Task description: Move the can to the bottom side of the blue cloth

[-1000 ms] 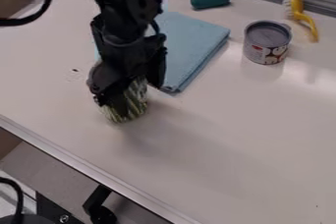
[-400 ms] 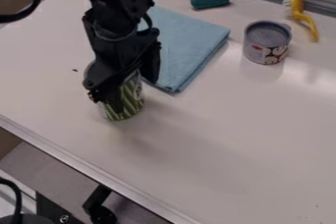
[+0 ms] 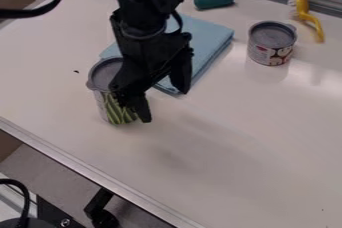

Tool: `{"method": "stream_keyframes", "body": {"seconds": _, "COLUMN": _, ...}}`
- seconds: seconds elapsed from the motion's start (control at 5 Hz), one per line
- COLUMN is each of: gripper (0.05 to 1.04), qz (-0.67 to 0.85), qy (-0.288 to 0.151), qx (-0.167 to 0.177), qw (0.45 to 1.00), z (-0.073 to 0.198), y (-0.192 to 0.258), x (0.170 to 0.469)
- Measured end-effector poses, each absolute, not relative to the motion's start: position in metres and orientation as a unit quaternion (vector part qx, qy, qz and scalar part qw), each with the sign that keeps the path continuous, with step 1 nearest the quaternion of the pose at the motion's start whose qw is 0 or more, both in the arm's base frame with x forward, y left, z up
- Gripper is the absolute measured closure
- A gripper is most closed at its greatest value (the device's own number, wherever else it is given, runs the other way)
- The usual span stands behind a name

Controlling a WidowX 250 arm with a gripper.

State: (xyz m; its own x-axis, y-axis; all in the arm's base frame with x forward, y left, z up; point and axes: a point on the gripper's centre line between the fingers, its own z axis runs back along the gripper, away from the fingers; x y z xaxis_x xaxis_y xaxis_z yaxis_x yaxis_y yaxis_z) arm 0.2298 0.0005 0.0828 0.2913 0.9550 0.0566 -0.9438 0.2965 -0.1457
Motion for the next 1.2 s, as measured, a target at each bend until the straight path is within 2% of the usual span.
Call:
{"method": "stream_keyframes", "body": {"seconds": 0.2, "gripper": 0.085, "qz": 0.567, "qy": -0.03, "qx": -0.042, "qw": 0.822, "z": 0.093, "y": -0.023, "x": 0.234}}
{"method": "stream_keyframes", "body": {"seconds": 0.4, "gripper": 0.085, "qz": 0.536, "qy": -0.02, "qx": -0.037, "qw": 0.843, "z": 0.095, "y": -0.053, "x": 0.234}}
{"method": "stream_keyframes", "body": {"seconds": 0.6, "gripper": 0.085, "qz": 0.448, "qy": -0.071, "qx": -0.029, "qw": 0.891, "z": 0.086, "y": -0.083, "x": 0.247}}
{"method": "stream_keyframes", "body": {"seconds": 0.8, "gripper": 0.085, "qz": 0.33, "qy": -0.093, "qx": -0.009, "qw": 0.939, "z": 0.074, "y": -0.102, "x": 0.266}}
{"method": "stream_keyframes", "body": {"seconds": 1.0, "gripper": 0.085, "qz": 0.243, "qy": -0.113, "qx": -0.007, "qw": 0.963, "z": 0.066, "y": -0.115, "x": 0.282}}
{"method": "stream_keyframes", "body": {"seconds": 1.2, "gripper": 0.085, "qz": 0.187, "qy": -0.113, "qx": 0.008, "qw": 0.976, "z": 0.065, "y": -0.121, "x": 0.3}}
